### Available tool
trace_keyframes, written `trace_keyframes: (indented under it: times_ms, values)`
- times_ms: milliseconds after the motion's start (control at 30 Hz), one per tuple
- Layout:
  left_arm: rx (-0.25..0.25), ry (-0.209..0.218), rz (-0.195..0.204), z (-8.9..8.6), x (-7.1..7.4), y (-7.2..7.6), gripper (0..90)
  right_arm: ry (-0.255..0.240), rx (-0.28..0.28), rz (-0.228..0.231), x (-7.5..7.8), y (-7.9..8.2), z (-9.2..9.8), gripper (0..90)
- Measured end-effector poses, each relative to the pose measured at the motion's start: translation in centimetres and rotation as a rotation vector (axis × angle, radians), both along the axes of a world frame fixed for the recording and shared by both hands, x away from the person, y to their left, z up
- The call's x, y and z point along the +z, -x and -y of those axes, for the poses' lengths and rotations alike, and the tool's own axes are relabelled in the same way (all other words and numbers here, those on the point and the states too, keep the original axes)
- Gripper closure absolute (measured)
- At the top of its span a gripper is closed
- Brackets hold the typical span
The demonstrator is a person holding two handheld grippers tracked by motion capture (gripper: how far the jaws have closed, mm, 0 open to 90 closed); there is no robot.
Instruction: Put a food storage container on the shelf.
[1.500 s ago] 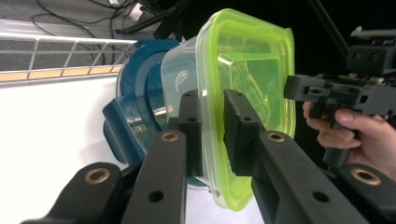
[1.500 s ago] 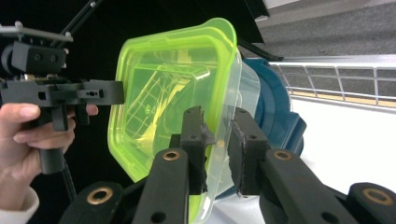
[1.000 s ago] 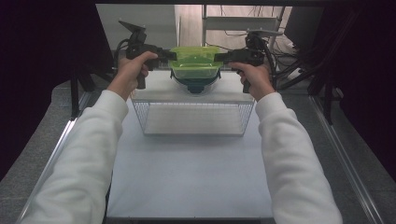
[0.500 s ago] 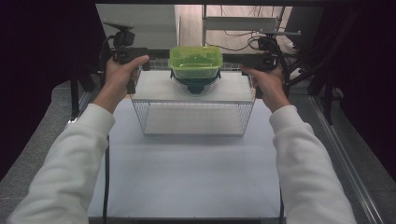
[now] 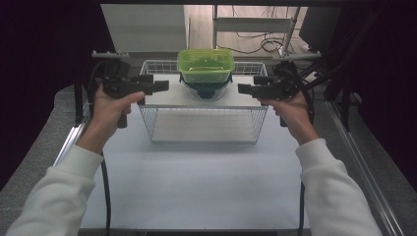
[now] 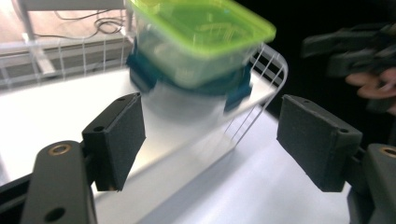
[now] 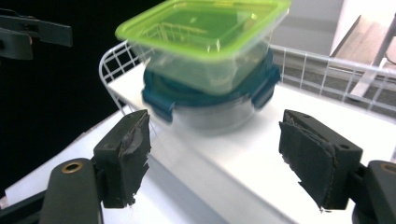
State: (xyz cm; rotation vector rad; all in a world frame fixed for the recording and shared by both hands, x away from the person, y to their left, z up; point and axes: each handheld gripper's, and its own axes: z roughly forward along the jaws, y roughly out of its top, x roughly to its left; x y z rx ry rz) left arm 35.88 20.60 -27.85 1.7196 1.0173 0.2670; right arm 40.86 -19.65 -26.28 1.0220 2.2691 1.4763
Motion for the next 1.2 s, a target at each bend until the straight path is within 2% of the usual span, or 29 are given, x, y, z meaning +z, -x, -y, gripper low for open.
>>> trace_keyframes:
  times_ms: [33,67,133,167,200,233,267,300,333,367,400,433,467,500,533,600,633,667,700,767,800,833,867,900,967,1000,1067,1133,1200]
  values:
    - [0.0,0.0,0.0,0.0,0.0,0.0,23.6,0.0,0.0,0.0,0.0,0.0,0.0,24.4]
    - [0.001,-0.018,-0.005,0.0,-0.9,1.1,24.1,0.006,0.003,0.01,-0.4,1.4,0.4,24.4]
    - [-0.014,-0.021,-0.014,0.0,-2.0,2.3,24.1,0.02,-0.005,0.021,-1.1,2.9,0.9,24.4]
    - [-0.014,-0.021,-0.014,0.0,-2.0,2.3,24.1,0.02,-0.005,0.021,-1.1,2.9,0.9,24.4]
    - [-0.016,-0.031,-0.019,0.1,-3.2,3.5,24.2,0.039,-0.015,0.027,-2.0,4.4,1.5,24.3]
    - [-0.016,-0.031,-0.019,0.1,-3.2,3.5,24.3,0.049,-0.018,0.035,-2.5,5.1,1.8,24.2]
    - [-0.02,-0.031,-0.03,0.1,-4.3,4.7,24.3,0.056,-0.026,0.04,-3.0,5.8,2.1,24.2]
    - [-0.02,-0.031,-0.03,0.1,-4.3,4.7,24.3,0.061,-0.036,0.042,-3.6,6.5,2.5,24.2]
    - [-0.018,-0.03,-0.033,0.1,-5.0,5.3,24.4,0.063,-0.04,0.038,-4.2,7.1,2.9,24.2]
    - [-0.015,-0.032,-0.037,0.2,-5.7,5.8,24.4,0.063,-0.04,0.038,-4.2,7.1,2.9,24.2]
    - [-0.015,-0.036,-0.043,0.3,-6.5,6.3,24.3,0.067,-0.047,0.036,-4.8,7.7,3.2,24.2]
    - [-0.015,-0.036,-0.07,0.5,-8.7,7.0,24.6,0.087,-0.062,0.031,-6.2,8.7,3.9,24.3]
    - [-0.015,-0.042,-0.087,0.7,-9.9,7.4,24.4,0.089,-0.067,0.028,-6.9,9.2,4.1,24.3]
    - [-0.015,-0.042,-0.087,0.7,-9.9,7.4,24.4,0.089,-0.067,0.028,-6.9,9.2,4.1,24.3]
    - [-0.002,-0.043,-0.098,0.8,-11.1,7.7,24.5,0.086,-0.066,0.01,-8.5,9.9,4.7,24.3]
    - [0.012,-0.058,-0.123,0.8,-13.2,8.2,24.4,0.078,-0.078,-0.015,-10.1,10.5,5.2,24.2]
    - [0.019,-0.071,-0.133,0.9,-14.1,8.3,24.4,0.078,-0.078,-0.015,-10.1,10.5,5.2,24.2]
    - [0.026,-0.082,-0.141,0.9,-14.9,8.5,24.4,0.071,-0.084,-0.046,-11.7,11.0,5.7,24.3]
    - [0.029,-0.089,-0.151,0.9,-15.5,8.7,24.4,0.071,-0.084,-0.046,-11.7,11.0,5.7,24.3]
    - [0.031,-0.093,-0.153,1.0,-16.6,9.2,24.0,0.062,-0.085,-0.081,-13.2,11.4,6.1,24.4]
    - [0.036,-0.11,-0.141,1.1,-17.5,9.8,23.8,0.063,-0.083,-0.109,-14.7,11.8,6.4,24.4]
    - [0.042,-0.113,-0.136,1.1,-18.0,10.1,23.8,0.061,-0.087,-0.117,-15.4,12.0,6.6,24.4]
    - [0.042,-0.113,-0.136,1.1,-18.0,10.1,23.9,0.059,-0.086,-0.129,-16.0,12.2,6.7,24.4]
    - [0.039,-0.116,-0.157,1.3,-19.2,10.7,24.1,0.058,-0.09,-0.132,-16.7,12.4,6.8,24.4]
    - [0.041,-0.172,-0.156,1.6,-19.7,10.9,23.4,0.051,-0.101,-0.148,-18.0,12.7,7.0,24.4]
    - [0.046,-0.18,-0.15,1.6,-19.7,11.0,23.8,0.065,-0.098,-0.169,-18.6,12.7,7.0,24.4]
    - [0.037,-0.175,-0.148,1.8,-19.7,11.0,23.7,0.088,-0.098,-0.174,-19.4,12.9,7.0,24.4]
    - [0.034,-0.179,-0.14,1.8,-19.6,11.0,23.7,0.082,-0.102,-0.19,-19.8,12.9,7.2,24.4]
    - [0.034,-0.174,-0.14,1.8,-19.6,11.0,23.7,0.078,-0.107,-0.186,-19.8,12.9,7.3,24.4]
